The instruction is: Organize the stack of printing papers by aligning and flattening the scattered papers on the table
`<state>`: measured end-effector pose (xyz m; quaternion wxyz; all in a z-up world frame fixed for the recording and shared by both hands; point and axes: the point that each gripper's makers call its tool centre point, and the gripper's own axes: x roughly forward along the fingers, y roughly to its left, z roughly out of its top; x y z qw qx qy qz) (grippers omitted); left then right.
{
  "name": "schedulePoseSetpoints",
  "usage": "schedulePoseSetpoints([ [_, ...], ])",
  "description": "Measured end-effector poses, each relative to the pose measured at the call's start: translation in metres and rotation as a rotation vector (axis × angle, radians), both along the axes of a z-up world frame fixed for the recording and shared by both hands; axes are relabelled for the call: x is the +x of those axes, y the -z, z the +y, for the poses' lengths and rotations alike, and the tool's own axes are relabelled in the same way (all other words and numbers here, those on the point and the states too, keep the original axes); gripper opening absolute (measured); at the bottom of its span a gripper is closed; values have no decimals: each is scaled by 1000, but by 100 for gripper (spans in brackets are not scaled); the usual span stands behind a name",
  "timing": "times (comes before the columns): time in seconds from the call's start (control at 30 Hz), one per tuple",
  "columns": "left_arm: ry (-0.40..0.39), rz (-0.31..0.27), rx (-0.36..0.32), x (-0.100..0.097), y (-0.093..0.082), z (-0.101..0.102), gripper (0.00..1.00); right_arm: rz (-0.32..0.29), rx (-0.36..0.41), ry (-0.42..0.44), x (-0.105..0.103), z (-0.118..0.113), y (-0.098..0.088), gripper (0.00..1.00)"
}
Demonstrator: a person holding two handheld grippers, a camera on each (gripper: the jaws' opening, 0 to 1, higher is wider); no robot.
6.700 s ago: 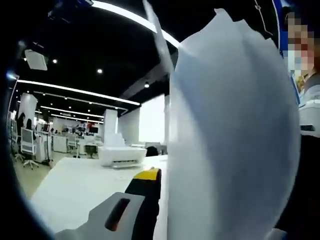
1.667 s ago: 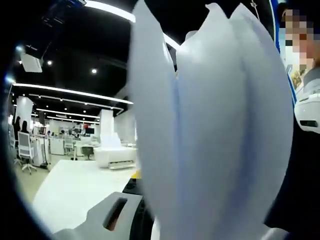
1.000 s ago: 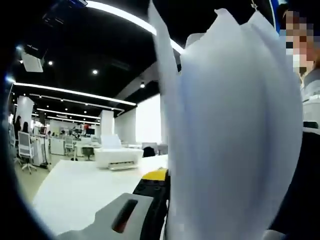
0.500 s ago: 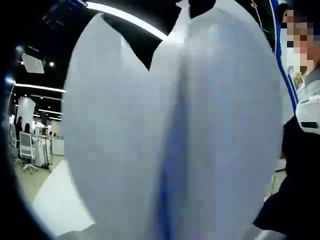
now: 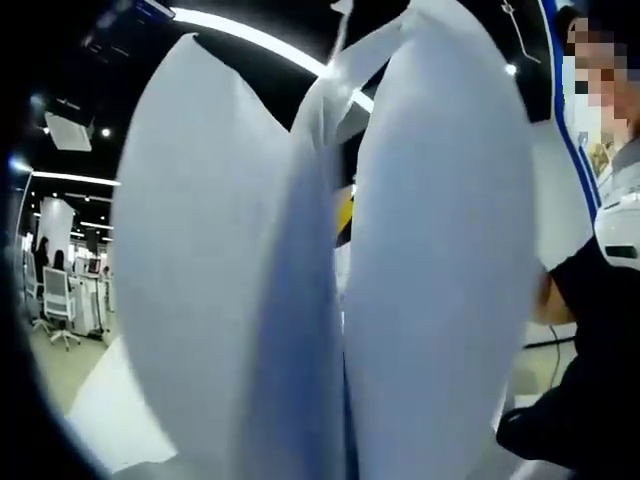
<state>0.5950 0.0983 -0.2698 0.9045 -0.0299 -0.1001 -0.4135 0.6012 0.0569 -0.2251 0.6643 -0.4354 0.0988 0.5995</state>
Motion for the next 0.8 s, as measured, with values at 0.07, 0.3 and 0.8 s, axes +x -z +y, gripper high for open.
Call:
schedulePoseSetpoints([
  [0.07,-6,0,-5,1,-1,1,6,-12,9,14,5,-4,0,24],
  [0.3,-8,5,-6,1,-2,0,6,-25,70,50,20,-17,0,26],
  [0.8,-11,-24,-22,-4,-17,3,6,99,270,67,37,-35,11,31],
])
